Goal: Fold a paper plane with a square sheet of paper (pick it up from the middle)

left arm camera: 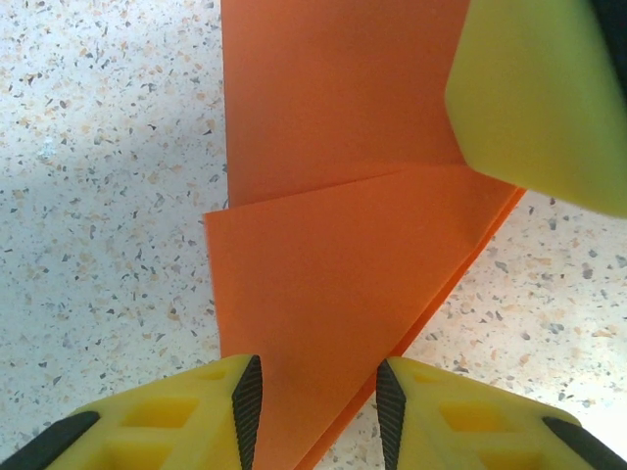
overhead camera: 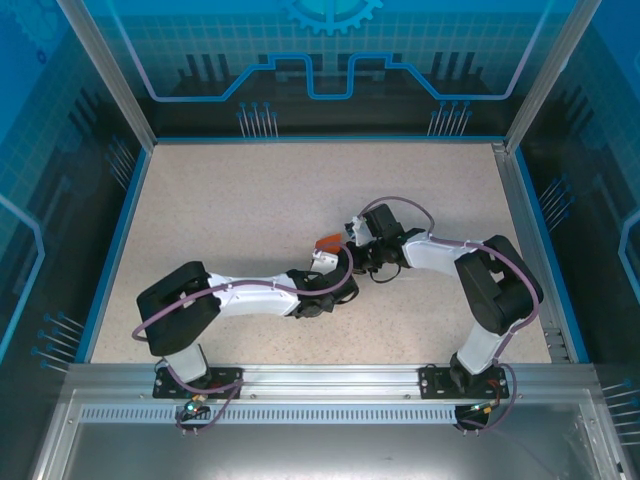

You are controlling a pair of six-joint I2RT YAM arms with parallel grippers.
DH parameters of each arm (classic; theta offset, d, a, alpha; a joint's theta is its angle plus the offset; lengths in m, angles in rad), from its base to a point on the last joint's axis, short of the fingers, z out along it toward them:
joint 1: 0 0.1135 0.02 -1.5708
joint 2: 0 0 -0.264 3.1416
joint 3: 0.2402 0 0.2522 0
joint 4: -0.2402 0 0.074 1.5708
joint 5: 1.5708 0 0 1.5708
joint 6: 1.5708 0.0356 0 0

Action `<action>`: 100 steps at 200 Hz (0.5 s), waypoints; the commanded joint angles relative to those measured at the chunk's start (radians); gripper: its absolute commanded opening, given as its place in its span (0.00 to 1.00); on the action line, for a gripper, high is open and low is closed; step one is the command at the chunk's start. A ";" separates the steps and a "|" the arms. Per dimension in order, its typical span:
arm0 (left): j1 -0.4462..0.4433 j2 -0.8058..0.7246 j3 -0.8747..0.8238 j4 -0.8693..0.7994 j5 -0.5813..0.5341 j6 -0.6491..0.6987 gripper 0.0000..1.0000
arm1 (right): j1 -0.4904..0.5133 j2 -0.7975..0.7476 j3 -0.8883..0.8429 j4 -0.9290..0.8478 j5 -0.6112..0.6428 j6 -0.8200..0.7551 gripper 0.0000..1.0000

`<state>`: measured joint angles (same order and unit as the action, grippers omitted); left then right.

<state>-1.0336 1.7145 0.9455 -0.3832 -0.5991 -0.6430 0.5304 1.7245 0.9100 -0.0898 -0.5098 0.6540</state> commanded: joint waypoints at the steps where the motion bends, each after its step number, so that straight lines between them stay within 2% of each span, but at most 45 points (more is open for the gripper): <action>1: 0.000 0.020 -0.004 -0.007 -0.041 0.030 0.38 | 0.012 -0.006 0.021 -0.026 -0.022 0.007 0.12; 49: 0.003 0.005 -0.027 0.004 -0.058 0.038 0.37 | 0.015 -0.005 0.028 -0.035 -0.019 0.003 0.12; 100: 0.007 -0.092 -0.084 0.099 0.031 0.089 0.42 | 0.017 0.003 0.038 -0.036 -0.016 0.007 0.11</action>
<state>-1.0332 1.6913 0.8928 -0.3386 -0.6048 -0.5987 0.5323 1.7245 0.9184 -0.1020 -0.5095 0.6544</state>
